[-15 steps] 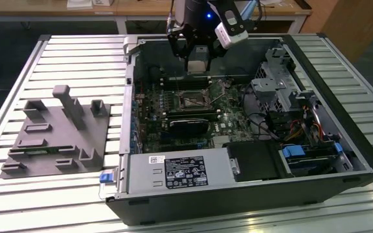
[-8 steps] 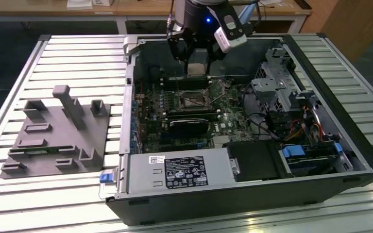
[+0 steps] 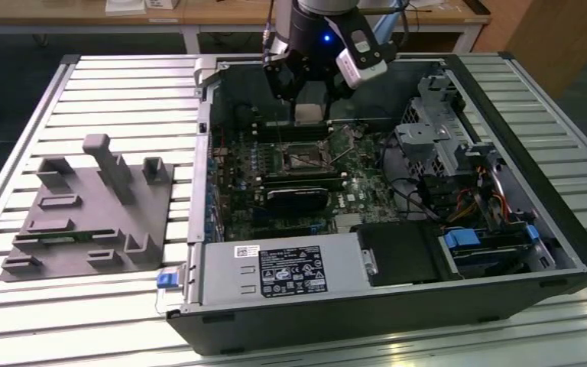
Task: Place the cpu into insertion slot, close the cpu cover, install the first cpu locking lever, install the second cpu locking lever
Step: 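Place the cpu into insertion slot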
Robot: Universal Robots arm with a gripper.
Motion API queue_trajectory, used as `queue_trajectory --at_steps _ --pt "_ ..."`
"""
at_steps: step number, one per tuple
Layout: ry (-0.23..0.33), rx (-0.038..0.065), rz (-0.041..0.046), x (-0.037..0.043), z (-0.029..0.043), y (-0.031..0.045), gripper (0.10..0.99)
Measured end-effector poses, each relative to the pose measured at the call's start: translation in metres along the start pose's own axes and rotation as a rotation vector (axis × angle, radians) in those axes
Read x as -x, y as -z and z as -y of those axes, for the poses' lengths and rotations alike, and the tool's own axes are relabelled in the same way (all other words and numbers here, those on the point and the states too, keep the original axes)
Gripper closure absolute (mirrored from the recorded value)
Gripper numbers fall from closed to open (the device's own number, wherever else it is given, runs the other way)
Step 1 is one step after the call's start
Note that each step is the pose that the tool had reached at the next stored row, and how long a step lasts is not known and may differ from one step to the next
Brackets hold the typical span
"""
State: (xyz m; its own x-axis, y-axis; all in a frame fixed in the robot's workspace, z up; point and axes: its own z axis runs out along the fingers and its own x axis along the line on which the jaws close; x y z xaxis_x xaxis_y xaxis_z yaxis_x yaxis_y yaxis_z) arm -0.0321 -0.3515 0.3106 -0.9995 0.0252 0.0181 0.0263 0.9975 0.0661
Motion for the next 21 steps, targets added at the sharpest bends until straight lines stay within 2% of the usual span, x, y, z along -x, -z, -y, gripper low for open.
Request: queue_trajectory --at_steps 15,21 --pt "0.000 -0.011 0.0006 0.0003 0.0011 -0.0168 0.545" --pt "0.000 -0.013 0.0005 0.0004 0.0001 -0.0271 0.545"
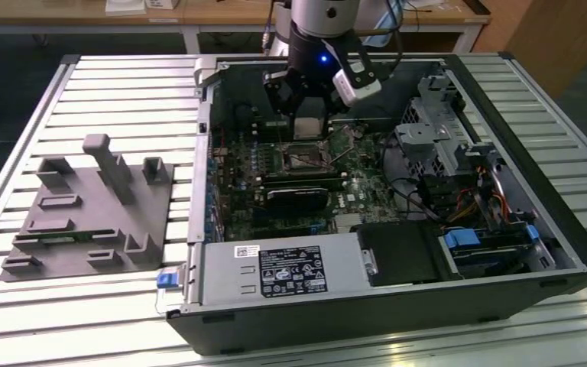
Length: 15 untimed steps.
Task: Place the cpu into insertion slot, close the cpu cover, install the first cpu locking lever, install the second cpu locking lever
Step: 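Place the cpu into insertion slot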
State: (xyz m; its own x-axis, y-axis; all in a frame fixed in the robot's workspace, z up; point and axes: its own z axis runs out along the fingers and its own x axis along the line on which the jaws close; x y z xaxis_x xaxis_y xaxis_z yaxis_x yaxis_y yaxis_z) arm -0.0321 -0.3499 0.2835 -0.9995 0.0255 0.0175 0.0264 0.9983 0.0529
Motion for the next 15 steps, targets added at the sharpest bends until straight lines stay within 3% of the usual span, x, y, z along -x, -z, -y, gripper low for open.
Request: queue_trajectory --at_steps 15 --pt "0.000 -0.011 0.0003 0.0004 -0.0081 -0.0249 0.545"
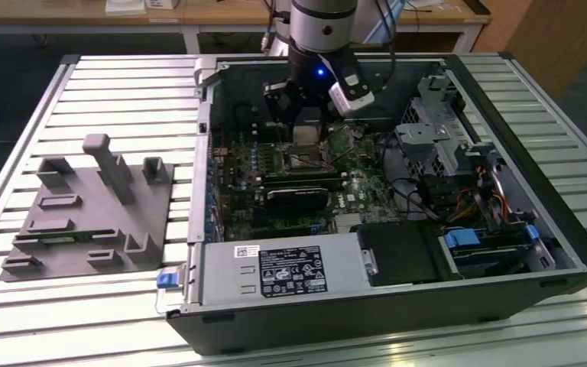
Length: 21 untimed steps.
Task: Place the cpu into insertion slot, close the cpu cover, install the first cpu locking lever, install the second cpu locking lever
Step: 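Place the cpu into insertion slot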
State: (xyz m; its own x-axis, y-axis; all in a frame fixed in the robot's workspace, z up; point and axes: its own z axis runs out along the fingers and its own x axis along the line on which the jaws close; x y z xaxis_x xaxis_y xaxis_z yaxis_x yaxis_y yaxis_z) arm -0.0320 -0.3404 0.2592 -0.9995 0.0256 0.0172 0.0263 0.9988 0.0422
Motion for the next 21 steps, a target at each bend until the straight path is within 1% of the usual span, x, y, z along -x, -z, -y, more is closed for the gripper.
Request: queue_trajectory --at_steps 13,21 --pt "0.000 -0.015 0.0004 0.0025 -0.0090 -0.0174 0.545" --pt "0.000 -0.027 0.0008 0.0042 -0.0110 -0.0288 0.545"
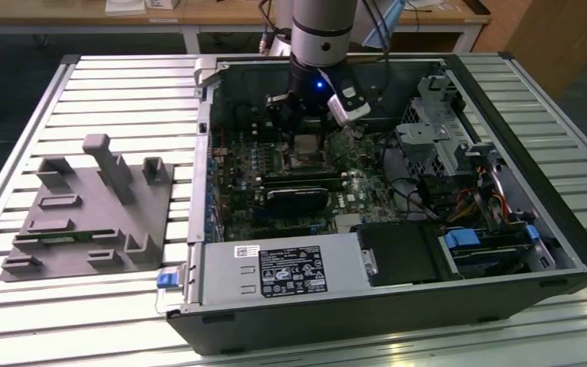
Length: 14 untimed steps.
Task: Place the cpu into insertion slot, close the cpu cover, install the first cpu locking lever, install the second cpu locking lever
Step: 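Place the cpu into insertion slot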
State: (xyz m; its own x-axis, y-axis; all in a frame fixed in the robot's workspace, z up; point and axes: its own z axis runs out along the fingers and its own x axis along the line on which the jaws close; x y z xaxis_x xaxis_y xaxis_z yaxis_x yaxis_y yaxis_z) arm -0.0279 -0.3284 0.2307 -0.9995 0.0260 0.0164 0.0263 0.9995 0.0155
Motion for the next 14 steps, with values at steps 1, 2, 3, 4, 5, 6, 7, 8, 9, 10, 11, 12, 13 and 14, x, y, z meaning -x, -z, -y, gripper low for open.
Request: queue_trajectory --at_steps 1,2,3,4,5,6,7,8,9,10,11,12,13,14 --pt "0.000 -0.002 0.0000 0.0003 -0.0003 -0.0010 0.545" --pt "0.000 -0.004 0.0000 0.0006 -0.0005 -0.0020 0.545" --pt "0.000 -0.006 0.0001 0.0010 -0.0008 -0.0031 0.545" --pt "0.000 -0.008 0.0001 0.0015 -0.0010 -0.0043 0.545" --pt "0.000 -0.010 0.0002 0.0020 -0.0013 -0.0053 0.545" --pt "0.000 -0.011 0.0003 0.0025 -0.0016 -0.0063 0.545" --pt "0.000 -0.013 0.0003 0.0026 -0.0017 -0.0070 0.545" --pt "0.000 -0.013 0.0001 0.0026 -0.0017 -0.0070 0.545" --pt "0.000 -0.014 0.0002 0.0026 -0.0017 -0.0070 0.545" --pt "0.000 -0.014 0.0002 0.0026 -0.0017 -0.0070 0.545" --pt "0.000 -0.014 0.0002 0.0026 -0.0017 -0.0070 0.545" --pt "0.000 -0.014 0.0003 0.0026 -0.0017 -0.0070 0.545" --pt "-0.003 -0.014 0.0003 0.0026 -0.0017 -0.0071 0.545" --pt "-0.010 -0.013 0.0004 0.0026 -0.0017 -0.0071 0.545"
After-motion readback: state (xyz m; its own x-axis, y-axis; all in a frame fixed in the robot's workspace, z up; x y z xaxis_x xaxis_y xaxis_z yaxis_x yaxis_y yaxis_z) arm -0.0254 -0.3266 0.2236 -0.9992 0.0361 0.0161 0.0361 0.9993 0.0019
